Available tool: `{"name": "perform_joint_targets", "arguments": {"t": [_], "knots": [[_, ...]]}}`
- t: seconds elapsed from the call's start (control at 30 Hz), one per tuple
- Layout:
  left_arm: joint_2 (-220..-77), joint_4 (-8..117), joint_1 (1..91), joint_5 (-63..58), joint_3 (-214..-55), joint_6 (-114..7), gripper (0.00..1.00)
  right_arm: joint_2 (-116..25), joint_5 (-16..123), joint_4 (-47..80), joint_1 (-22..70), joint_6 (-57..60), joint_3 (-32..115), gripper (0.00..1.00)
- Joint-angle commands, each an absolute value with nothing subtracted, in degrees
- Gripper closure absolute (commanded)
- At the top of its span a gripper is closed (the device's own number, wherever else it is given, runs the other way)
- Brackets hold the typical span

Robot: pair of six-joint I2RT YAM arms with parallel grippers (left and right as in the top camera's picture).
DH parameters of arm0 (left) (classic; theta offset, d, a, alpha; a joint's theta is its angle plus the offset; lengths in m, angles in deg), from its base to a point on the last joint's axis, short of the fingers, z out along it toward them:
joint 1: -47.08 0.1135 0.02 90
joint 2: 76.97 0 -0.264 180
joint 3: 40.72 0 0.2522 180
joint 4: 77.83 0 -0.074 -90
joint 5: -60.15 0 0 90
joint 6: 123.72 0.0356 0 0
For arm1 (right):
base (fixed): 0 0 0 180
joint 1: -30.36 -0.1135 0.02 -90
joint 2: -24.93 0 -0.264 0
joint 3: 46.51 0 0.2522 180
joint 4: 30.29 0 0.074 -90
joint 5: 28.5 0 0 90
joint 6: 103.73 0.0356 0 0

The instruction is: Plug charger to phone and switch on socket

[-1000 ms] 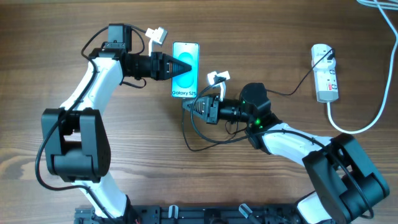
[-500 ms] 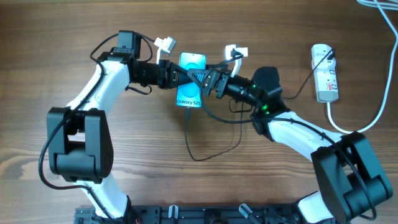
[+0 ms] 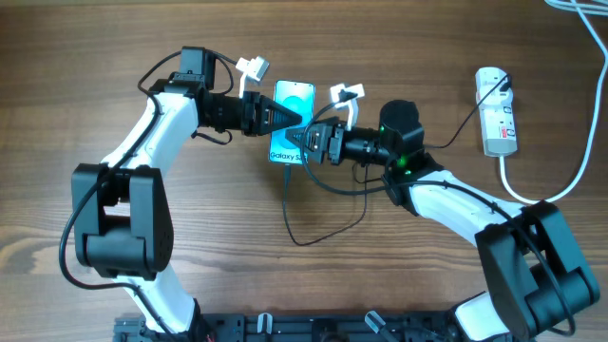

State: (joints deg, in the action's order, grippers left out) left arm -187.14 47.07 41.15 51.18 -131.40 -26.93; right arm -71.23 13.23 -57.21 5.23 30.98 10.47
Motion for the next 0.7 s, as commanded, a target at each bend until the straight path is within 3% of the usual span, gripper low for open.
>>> {"name": "perform_joint_targets", "arguments": {"t": [0.0, 0.23, 0.27, 0.33, 0.43, 0.67], "knots": [[-186.5, 47.0, 41.3, 53.1, -131.2, -26.9, 0.96, -70.4, 11.3, -57.4, 4.9, 29.5, 11.1, 0.50], [-186.5, 46.2, 41.3, 54.8, -131.2, -26.9, 0.96, -70.4, 11.3, -57.3, 4.9, 29.5, 11.1, 0.58], [-186.5, 46.2, 41.3, 54.7, -131.2, -26.9, 0.96, -70.4, 11.3, -57.0, 4.9, 29.5, 11.1, 0.52], [-186.5, 46.4, 41.3, 53.6, -131.2, -26.8, 0.96, -70.4, 11.6, -56.0, 4.9, 29.3, 11.1, 0.24], [-186.5, 47.4, 41.3, 47.7, -131.2, -26.9, 0.96, -70.4, 12.3, -53.2, 4.9, 25.9, 11.1, 0.01], [-186.5, 49.7, 41.3, 31.0, -131.2, -26.9, 0.96, -70.4, 19.0, -42.8, 4.9, 23.9, 11.1, 0.00]]}}
